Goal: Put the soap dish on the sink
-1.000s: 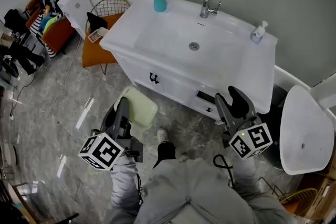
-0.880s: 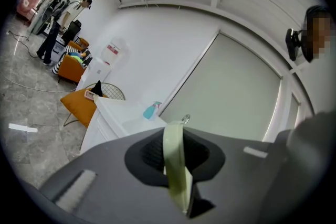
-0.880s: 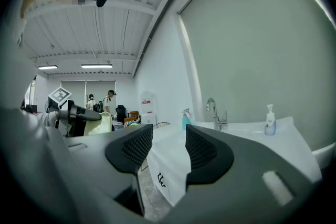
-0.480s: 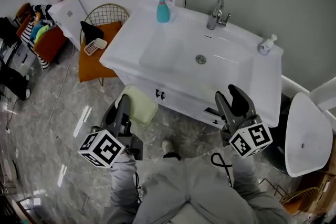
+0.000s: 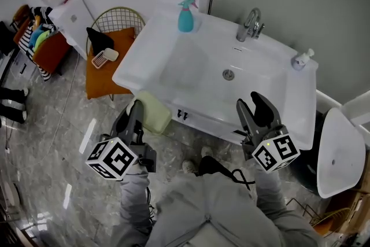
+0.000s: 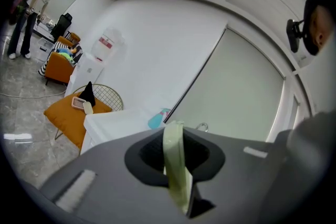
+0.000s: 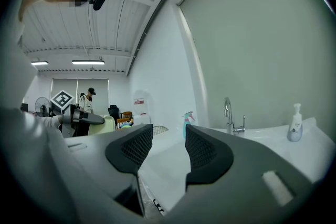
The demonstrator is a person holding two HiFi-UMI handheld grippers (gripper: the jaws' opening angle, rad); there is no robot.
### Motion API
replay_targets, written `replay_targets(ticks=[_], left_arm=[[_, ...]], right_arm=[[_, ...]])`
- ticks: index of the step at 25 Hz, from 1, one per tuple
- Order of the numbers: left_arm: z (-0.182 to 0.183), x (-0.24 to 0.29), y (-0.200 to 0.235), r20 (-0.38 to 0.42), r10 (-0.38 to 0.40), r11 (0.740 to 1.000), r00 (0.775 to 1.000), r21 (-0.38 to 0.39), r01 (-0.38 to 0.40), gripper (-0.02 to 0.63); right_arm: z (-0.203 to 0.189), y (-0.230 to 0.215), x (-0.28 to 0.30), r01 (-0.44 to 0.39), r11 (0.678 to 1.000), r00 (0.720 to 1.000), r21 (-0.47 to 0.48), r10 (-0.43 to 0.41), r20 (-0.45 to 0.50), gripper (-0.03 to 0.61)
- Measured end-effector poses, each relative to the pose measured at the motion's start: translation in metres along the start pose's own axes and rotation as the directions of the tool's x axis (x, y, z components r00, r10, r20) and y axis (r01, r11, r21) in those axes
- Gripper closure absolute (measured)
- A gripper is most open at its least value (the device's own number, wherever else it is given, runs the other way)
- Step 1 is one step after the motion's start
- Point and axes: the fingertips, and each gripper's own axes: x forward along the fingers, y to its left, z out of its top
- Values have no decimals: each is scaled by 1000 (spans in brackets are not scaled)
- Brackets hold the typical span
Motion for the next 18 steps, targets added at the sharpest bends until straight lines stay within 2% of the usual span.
replay_targets(ticks=[5,10,18], left_arm=[[5,33,17,-16,9,1000,1000,2,-9,528],[12,66,31,-17,38,999,999,37,-37,528],[28,115,56,-22,69,997,997,25,-68,528]], right_arm=[[-5,-10,32,-4,1000,1000,1,4,-19,400],[-8,-25,70,-23,1000,999,7,23,-23,400],[-7,-42,129,-55,998,998,17,55,-35,400]])
